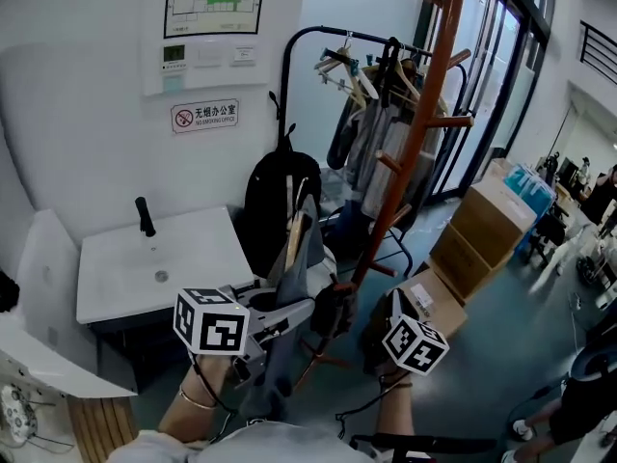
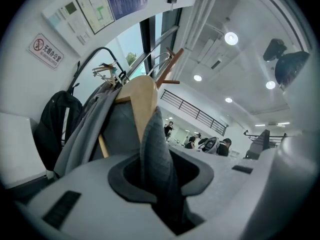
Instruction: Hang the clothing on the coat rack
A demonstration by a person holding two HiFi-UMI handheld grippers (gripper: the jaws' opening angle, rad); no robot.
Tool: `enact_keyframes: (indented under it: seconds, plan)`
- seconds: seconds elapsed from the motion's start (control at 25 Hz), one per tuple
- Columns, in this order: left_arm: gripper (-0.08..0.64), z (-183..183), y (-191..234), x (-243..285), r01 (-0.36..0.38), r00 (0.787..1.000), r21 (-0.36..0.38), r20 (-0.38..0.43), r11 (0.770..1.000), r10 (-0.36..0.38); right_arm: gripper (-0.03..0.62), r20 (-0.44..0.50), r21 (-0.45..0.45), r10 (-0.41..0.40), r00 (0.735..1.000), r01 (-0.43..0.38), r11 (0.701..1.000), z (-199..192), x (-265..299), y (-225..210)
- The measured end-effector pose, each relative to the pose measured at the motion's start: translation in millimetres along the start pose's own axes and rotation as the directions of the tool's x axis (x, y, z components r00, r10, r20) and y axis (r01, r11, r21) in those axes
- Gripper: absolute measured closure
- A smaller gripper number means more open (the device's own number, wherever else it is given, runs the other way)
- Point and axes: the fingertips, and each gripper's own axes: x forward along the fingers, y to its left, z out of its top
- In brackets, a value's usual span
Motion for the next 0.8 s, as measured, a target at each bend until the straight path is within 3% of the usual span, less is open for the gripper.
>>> enact_keyframes:
  seconds: [0.8]
  plan:
    - [0.462,28.7,72.4,31.8,0.17,0.982,-0.038,-0.076,0.985,-0.173,0.569,0.042,-0.041,-0.167,0.985,0.168,0.985,18.9,40.3,2.2]
